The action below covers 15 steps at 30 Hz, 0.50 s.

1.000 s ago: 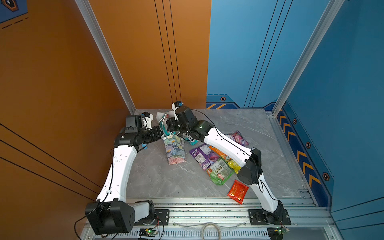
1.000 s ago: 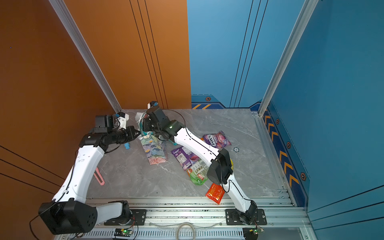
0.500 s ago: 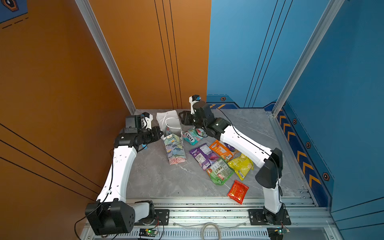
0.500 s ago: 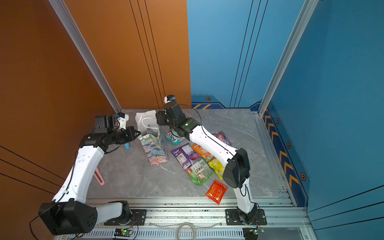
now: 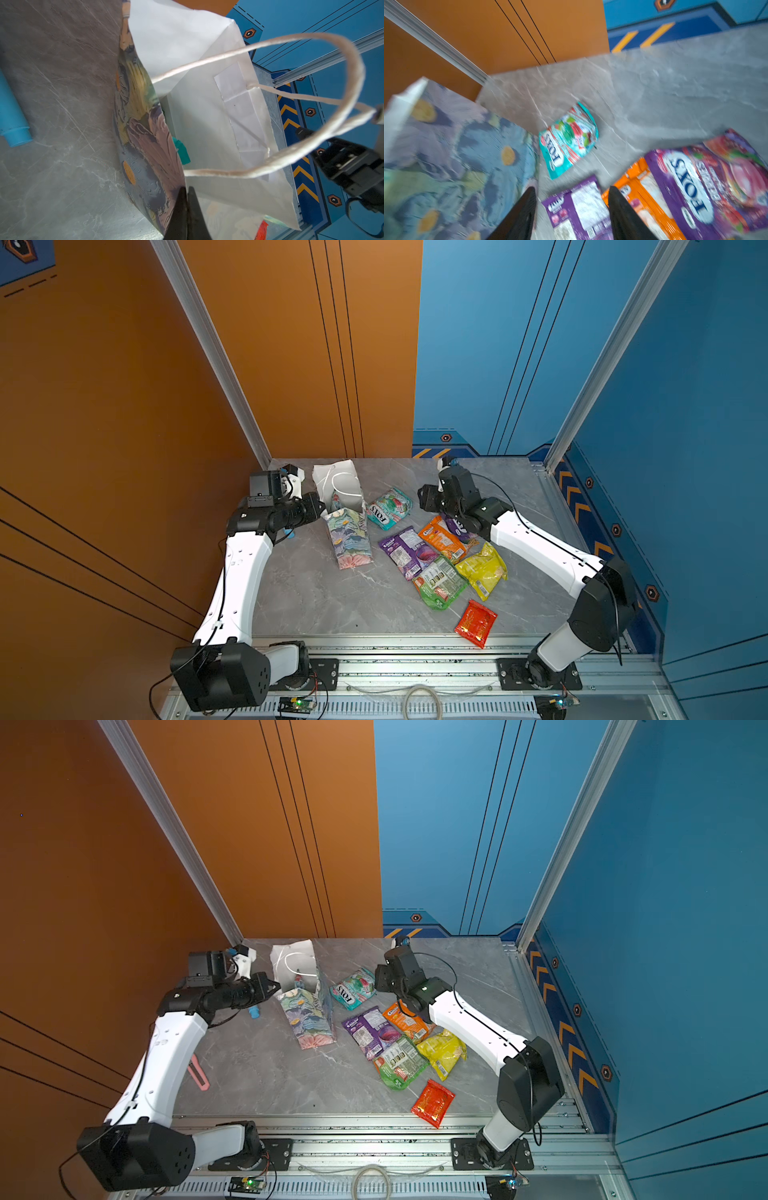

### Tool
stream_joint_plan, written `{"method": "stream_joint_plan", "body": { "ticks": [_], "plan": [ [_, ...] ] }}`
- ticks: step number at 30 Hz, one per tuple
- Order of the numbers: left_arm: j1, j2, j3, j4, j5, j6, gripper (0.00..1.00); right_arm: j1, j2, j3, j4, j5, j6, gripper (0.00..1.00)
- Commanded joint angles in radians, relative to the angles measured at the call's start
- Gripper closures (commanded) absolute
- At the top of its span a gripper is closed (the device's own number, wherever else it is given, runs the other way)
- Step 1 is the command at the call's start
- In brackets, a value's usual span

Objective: Place the snacks into the paper bag
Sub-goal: 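Withdraw the right gripper and move it over the purple Berries bag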

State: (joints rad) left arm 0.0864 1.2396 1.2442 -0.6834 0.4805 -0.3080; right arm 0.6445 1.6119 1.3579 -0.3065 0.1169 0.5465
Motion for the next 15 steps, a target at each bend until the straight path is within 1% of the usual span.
{"method": "stream_joint_plan", "body": {
  "ticks": [1,2,3,6,9,15],
  "plan": [
    [0.009,-0.024,-0.011,0.013,0.03,0.003,1.0,0.04,-0.003,-0.034,-0.119,0.01,-0.056,0.4],
    [0.011,-0.022,-0.012,0.013,0.032,0.001,1.0,0.049,0.009,-0.041,-0.135,0.02,-0.067,0.39],
    [0.011,-0.023,-0.01,0.013,0.032,0.001,1.0,0.09,0.021,-0.044,-0.153,0.035,-0.079,0.37],
    [0.012,-0.022,-0.01,0.013,0.035,0.001,1.0,0.135,0.062,-0.042,-0.189,0.054,-0.108,0.34],
    [0.016,-0.023,-0.012,0.014,0.035,0.0,1.0,0.156,0.105,-0.035,-0.192,0.012,-0.108,0.32],
    [0.019,-0.035,-0.02,0.013,0.037,0.0,1.0,0.206,0.182,-0.011,-0.195,-0.011,-0.136,0.25]
  ]
}}
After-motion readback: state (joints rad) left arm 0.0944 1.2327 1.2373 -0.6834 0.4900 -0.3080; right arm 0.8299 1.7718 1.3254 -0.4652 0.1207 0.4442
